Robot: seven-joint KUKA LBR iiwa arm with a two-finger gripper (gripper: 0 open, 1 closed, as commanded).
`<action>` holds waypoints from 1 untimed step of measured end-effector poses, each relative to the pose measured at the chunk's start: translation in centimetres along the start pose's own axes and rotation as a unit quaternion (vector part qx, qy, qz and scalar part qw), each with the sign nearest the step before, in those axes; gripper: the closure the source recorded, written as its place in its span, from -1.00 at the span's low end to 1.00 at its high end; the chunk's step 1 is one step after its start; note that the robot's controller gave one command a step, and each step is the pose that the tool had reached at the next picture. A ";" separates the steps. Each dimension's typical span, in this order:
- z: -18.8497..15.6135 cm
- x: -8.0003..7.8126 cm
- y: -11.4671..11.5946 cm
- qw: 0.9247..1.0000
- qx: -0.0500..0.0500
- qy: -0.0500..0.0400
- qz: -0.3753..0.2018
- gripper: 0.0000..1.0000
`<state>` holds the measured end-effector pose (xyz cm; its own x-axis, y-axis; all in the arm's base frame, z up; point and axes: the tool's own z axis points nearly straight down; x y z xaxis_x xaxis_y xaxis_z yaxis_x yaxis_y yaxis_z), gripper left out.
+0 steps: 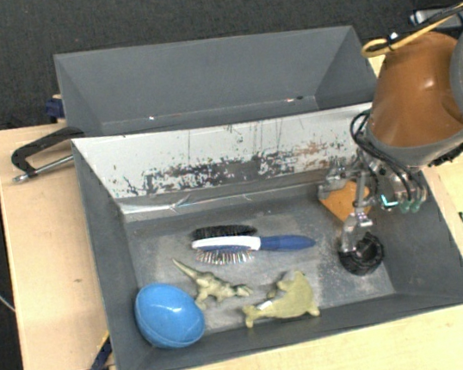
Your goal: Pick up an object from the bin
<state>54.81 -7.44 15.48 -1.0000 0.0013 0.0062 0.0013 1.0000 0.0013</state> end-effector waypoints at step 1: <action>8.3 1.8 6.8 0.997 0.000 -0.006 0.083 -1.00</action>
Offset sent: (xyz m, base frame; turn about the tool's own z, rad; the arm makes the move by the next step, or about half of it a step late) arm -0.0203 0.0665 -0.0848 0.1660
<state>52.99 -0.66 7.18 -0.9860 0.1664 -0.0062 0.1664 0.9861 0.0011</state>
